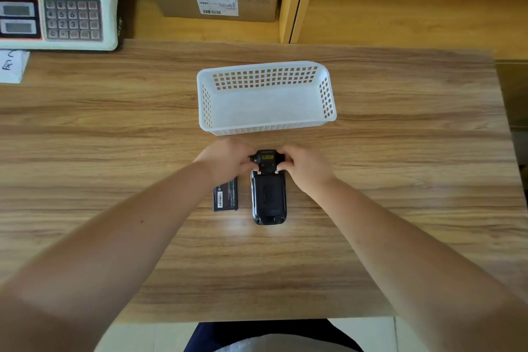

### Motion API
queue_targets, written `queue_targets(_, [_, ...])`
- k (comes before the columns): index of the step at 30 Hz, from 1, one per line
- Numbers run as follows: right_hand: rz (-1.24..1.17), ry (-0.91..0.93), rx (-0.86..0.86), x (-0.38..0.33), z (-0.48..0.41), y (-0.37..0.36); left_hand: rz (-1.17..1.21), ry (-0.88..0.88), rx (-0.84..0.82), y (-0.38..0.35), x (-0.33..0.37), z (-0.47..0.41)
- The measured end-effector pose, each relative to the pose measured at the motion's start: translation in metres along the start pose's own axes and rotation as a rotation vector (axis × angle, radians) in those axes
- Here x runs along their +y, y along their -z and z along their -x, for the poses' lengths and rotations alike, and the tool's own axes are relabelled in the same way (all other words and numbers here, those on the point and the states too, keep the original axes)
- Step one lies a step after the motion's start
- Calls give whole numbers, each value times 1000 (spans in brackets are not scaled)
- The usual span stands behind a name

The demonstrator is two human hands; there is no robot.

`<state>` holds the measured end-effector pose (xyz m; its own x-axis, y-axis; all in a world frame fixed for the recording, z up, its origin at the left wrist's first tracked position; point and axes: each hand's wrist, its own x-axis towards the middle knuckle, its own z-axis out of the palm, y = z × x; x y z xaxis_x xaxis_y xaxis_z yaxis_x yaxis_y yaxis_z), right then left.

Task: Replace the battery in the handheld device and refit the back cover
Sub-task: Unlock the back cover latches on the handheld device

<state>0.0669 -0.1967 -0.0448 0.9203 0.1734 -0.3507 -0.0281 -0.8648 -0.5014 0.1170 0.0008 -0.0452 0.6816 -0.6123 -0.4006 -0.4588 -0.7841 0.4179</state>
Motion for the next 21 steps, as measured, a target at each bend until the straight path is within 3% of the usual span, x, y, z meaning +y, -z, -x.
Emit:
queue_targets(2, [-223,-93,49,3,6,-5,240,96,88,-7,0,7])
queue_targets(4, [-241,-124,46,4,10,-10,322,149,123,-12,2,11])
queue_targets(13, [88,138,-10,9,3,-3,148,39,108,-14,0,10])
queue_targets(21, [249,244,-58,9,3,2,46,-38,59,-9,0,8])
